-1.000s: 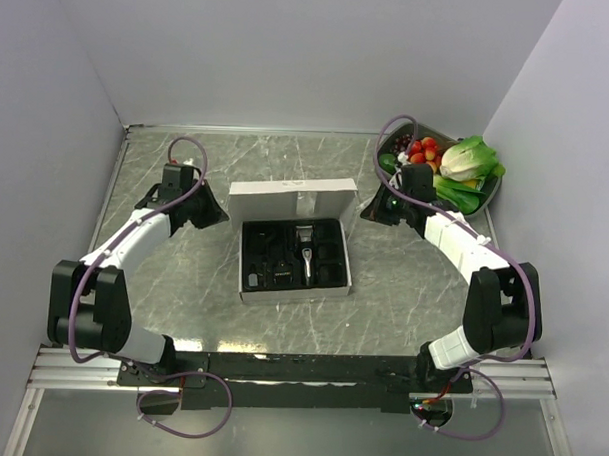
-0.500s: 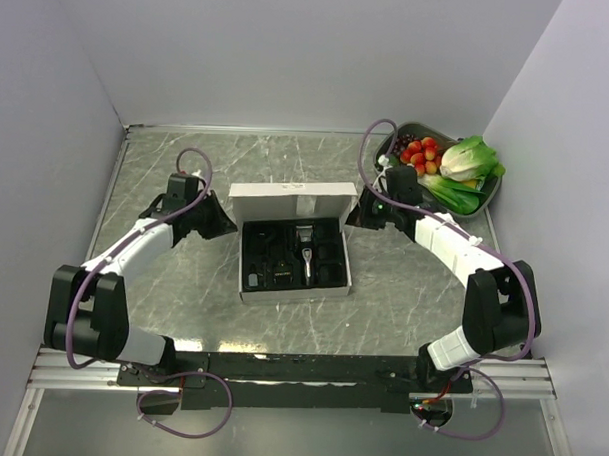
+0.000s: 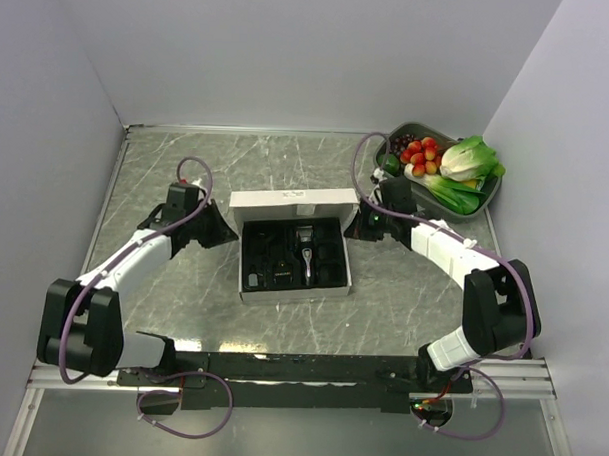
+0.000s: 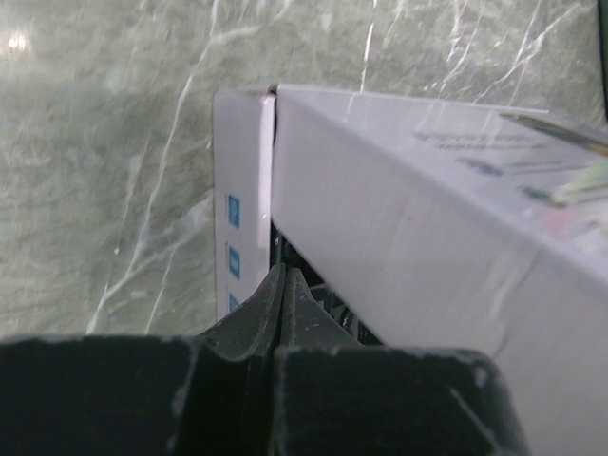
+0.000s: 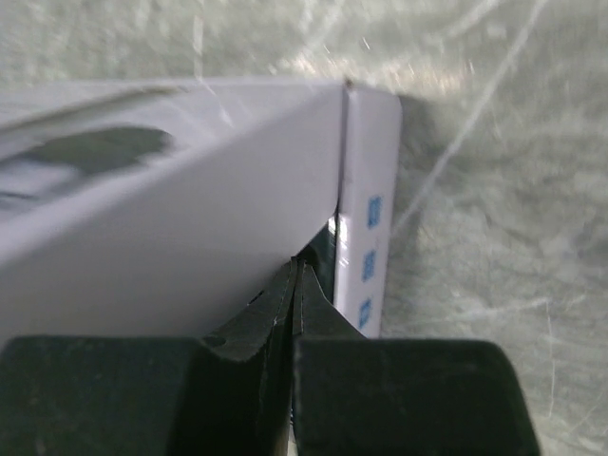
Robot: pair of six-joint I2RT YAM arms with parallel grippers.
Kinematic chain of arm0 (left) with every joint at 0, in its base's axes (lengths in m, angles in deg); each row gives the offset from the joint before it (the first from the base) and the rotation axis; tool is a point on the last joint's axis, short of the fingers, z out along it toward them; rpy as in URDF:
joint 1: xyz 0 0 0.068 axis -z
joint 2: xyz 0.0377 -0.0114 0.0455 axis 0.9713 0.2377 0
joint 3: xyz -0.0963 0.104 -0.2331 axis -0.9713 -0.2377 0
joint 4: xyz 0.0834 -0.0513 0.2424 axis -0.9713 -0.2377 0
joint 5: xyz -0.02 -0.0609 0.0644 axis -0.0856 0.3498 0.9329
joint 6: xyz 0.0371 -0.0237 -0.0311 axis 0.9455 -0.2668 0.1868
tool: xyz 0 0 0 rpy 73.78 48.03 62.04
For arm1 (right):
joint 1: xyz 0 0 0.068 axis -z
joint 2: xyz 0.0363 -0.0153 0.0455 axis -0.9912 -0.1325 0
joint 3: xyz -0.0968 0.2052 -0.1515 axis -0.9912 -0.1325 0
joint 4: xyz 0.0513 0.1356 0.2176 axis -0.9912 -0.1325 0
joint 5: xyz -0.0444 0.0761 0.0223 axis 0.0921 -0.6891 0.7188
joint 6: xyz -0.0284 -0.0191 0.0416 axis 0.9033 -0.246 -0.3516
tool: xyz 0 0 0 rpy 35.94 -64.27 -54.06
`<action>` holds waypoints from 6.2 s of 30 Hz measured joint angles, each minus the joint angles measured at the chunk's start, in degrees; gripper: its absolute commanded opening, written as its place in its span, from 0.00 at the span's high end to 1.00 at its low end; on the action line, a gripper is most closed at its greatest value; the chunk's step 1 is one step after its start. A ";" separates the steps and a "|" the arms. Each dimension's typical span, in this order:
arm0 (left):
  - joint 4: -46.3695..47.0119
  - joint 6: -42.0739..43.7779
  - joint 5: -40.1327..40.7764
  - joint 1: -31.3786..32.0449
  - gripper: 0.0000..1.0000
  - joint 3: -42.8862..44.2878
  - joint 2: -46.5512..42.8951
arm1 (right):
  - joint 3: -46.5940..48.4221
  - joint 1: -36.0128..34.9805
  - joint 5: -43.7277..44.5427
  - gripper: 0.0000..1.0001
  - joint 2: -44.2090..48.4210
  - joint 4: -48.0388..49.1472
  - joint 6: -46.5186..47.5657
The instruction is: Sort the hair-cutting tools
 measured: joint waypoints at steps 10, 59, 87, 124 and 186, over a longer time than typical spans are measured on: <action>0.57 -0.04 0.46 0.13 0.99 -7.58 -3.28 | -5.99 -0.57 3.04 1.00 4.20 -0.55 -0.20; 6.82 0.48 0.92 0.39 0.99 -4.63 0.24 | -4.17 -0.57 4.90 1.00 4.68 -0.96 1.53; -4.83 2.84 6.60 3.98 0.99 12.09 -6.03 | 2.29 -8.07 12.41 1.00 18.12 -4.09 6.73; 13.51 -7.61 4.74 14.43 0.99 -12.66 -3.28 | -20.09 -10.43 7.19 1.00 20.22 -2.60 -1.11; -2.27 1.18 22.99 10.25 0.99 17.53 22.82 | 7.56 -4.48 16.02 1.00 -13.88 -5.42 7.23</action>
